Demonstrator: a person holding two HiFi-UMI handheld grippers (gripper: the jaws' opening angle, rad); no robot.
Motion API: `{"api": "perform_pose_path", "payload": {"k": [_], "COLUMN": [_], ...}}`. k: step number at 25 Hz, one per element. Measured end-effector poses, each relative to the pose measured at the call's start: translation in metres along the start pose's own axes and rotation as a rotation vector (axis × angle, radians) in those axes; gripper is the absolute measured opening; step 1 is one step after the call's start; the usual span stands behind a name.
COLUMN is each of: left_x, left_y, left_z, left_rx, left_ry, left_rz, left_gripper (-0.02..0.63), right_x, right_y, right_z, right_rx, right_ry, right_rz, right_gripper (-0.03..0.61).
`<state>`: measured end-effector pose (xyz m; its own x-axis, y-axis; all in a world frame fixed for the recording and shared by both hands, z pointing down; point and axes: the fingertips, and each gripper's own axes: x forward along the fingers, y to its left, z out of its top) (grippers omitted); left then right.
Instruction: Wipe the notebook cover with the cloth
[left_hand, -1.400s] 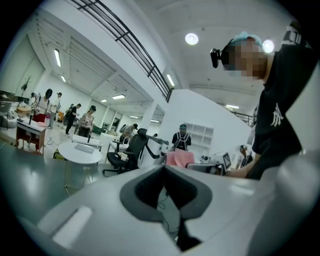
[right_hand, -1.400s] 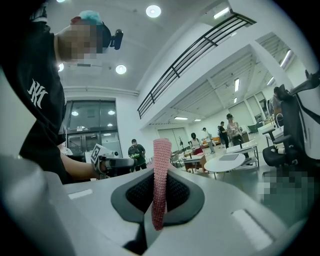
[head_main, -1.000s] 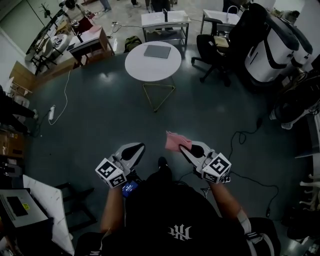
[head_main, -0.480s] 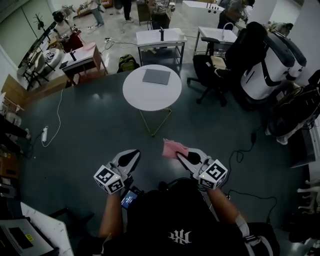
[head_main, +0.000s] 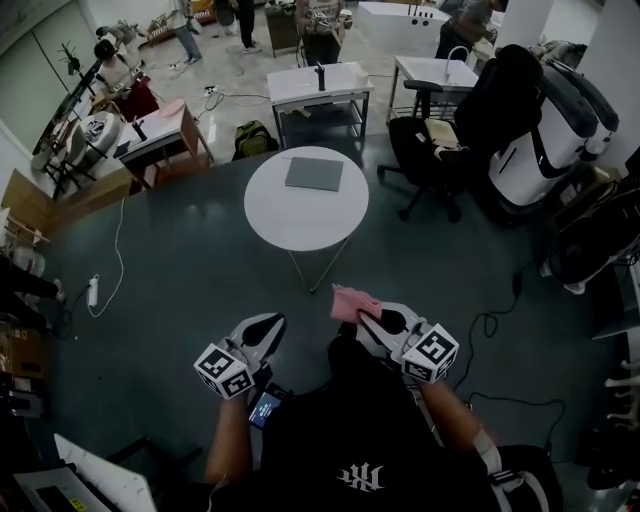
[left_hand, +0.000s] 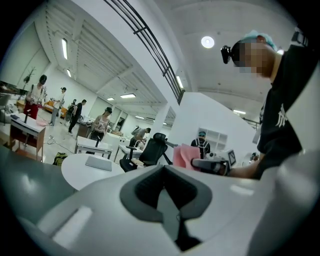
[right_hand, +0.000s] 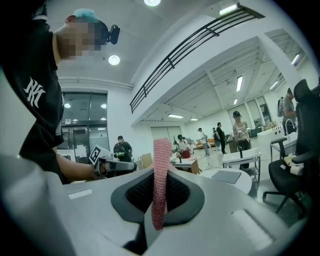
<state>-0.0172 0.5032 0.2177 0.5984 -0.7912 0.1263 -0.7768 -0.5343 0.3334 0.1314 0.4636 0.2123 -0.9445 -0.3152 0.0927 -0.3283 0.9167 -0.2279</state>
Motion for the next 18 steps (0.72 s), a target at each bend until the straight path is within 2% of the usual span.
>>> {"api": "perform_pose_path", "payload": {"k": [8,18], "left_x": [0.069,0.161], "left_y": [0.079,0.166], "left_z": [0.041,0.096], "left_rx": [0.045,0.048], "left_ry": [0.09,0.149], "left_rz": [0.065,0.121], "left_gripper": [0.005,0.005], "right_x": [0.069,0.14], "right_y": [-0.099,-0.218], "right_z": [0.028,0.067], "right_rx": [0.02,0.044], "right_ry": [-0.036,-0.058], "right_rz": [0.025,0.088], "right_gripper": [0.011,0.011]}}
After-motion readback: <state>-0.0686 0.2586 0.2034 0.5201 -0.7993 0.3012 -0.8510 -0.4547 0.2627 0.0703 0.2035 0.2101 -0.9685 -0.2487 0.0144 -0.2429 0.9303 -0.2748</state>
